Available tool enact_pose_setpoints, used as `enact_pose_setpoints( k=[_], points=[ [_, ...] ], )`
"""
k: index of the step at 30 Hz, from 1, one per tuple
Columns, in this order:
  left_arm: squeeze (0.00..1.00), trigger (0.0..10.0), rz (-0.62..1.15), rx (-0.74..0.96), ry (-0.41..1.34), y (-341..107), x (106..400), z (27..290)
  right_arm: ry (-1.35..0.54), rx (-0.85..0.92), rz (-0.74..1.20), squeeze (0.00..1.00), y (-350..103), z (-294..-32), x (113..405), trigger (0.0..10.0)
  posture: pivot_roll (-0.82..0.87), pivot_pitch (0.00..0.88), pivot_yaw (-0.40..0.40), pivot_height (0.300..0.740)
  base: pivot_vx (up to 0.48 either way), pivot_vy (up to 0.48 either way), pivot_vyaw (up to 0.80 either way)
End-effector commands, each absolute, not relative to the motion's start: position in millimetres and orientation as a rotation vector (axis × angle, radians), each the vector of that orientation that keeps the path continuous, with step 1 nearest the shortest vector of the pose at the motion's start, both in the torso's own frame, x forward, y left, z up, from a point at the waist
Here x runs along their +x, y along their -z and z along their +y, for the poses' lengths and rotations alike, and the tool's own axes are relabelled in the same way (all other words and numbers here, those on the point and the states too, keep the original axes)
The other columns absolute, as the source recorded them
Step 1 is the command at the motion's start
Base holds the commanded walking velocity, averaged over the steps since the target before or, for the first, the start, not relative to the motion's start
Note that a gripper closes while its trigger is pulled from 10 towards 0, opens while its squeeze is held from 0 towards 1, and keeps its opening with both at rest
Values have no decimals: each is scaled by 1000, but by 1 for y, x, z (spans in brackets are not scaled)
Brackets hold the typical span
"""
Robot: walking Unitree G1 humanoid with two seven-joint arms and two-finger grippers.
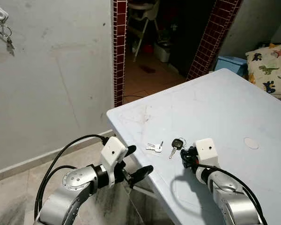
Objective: Hang keys on a hook
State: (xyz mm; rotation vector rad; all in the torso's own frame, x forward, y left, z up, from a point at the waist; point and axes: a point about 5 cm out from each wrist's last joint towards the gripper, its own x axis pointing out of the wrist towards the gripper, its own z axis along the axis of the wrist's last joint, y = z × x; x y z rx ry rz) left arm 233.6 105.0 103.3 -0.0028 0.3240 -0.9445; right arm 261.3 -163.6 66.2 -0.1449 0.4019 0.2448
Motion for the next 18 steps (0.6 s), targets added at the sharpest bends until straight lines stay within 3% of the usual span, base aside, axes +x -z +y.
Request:
enact_pose_setpoints(
  k=[1,7,8,13,14,15,16,18],
  points=[
    [0,10000,323,9,959,-103,233,102,-245,-159,384,1000,-71,-166,266,10000,63,0,-109,740,0,0,0],
    [0,10000,323,9,958,-103,233,103,-261,-140,368,996,-73,-164,271,10000,65,0,-110,740,0,0,0],
    [0,10000,323,9,958,-103,232,103,-262,-131,362,647,-74,-165,274,10000,68,0,-109,740,0,0,0],
    [0,10000,322,11,961,-104,232,103,-261,-129,357,510,-74,-165,279,10000,70,0,-108,740,0,0,0],
    [0,10000,322,11,962,-104,232,103,-261,-128,358,302,-74,-165,280,10000,71,0,-108,740,0,0,0],
    [0,10000,322,11,962,-104,232,103,-261,-128,358,302,-74,-165,280,10000,71,0,-108,740,0,0,0],
    [0,10000,322,11,962,-104,232,103,-262,-124,358,86,-73,-165,280,10000,72,0,-108,740,0,0,0],
    [0,10000,322,11,963,-104,231,103,-264,-119,359,55,-72,-165,280,9490,72,0,-108,740,0,0,0]
  ],
)
